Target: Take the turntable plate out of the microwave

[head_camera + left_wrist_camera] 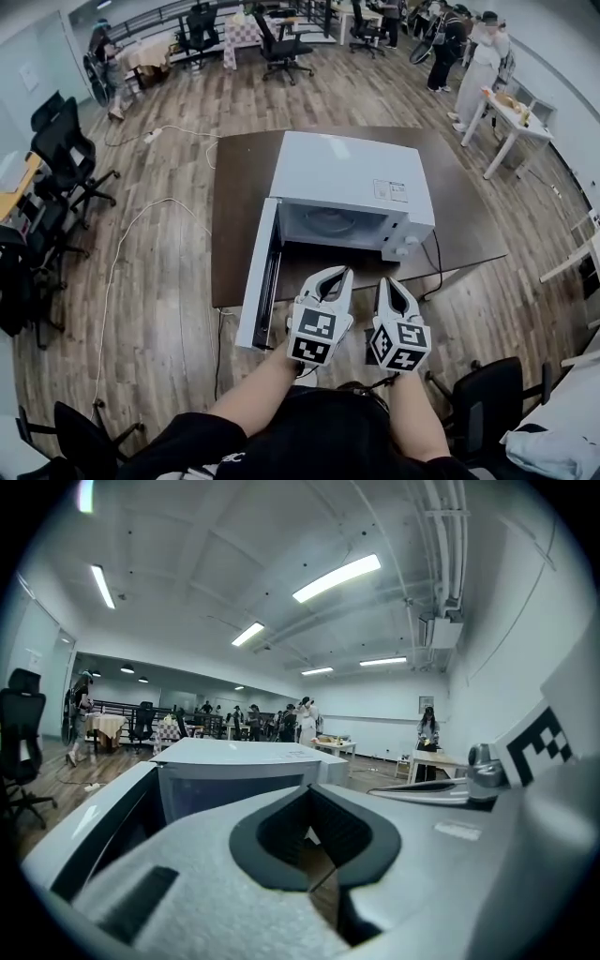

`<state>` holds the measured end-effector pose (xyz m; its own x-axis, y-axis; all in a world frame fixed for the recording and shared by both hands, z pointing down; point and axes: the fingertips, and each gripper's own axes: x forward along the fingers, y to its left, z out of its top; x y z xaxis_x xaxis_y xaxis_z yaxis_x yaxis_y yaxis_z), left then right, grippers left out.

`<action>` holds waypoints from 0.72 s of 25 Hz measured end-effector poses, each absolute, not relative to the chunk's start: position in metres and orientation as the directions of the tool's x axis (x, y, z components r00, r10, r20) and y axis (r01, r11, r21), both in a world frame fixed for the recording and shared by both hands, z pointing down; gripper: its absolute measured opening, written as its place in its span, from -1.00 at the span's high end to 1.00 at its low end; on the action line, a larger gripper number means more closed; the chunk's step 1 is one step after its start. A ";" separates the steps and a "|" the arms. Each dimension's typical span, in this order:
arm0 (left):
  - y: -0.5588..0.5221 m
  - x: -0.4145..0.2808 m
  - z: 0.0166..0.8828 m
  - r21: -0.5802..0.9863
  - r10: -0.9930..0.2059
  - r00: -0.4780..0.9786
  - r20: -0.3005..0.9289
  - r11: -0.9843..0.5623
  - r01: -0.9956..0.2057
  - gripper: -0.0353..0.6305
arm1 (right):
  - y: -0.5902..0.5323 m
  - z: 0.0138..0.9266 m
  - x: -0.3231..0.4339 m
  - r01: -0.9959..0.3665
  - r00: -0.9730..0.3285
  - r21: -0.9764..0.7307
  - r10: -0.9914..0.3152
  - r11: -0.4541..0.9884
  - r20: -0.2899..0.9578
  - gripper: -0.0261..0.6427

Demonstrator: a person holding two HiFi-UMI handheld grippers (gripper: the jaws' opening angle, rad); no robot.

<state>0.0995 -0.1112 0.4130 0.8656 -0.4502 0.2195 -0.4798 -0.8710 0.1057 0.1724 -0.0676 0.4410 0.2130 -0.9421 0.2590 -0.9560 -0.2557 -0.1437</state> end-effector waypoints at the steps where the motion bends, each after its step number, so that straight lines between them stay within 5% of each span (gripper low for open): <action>1: -0.117 0.099 0.415 0.110 -0.456 0.864 0.215 -0.867 -0.485 0.87 | -0.076 0.444 0.175 -0.956 0.210 -0.149 -0.943 -0.254 0.259 0.89; 18: -0.218 0.107 0.465 0.168 -0.627 0.728 0.276 -0.714 -0.679 0.87 | -0.211 0.543 0.235 -0.875 0.070 -0.424 -0.928 -0.233 0.366 0.81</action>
<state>0.1070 -0.2182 0.4647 0.7282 -0.6273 0.2762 -0.6792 -0.7144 0.1684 0.2347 -0.2106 0.5426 0.0702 -0.9280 0.3659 -0.8752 -0.2333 -0.4239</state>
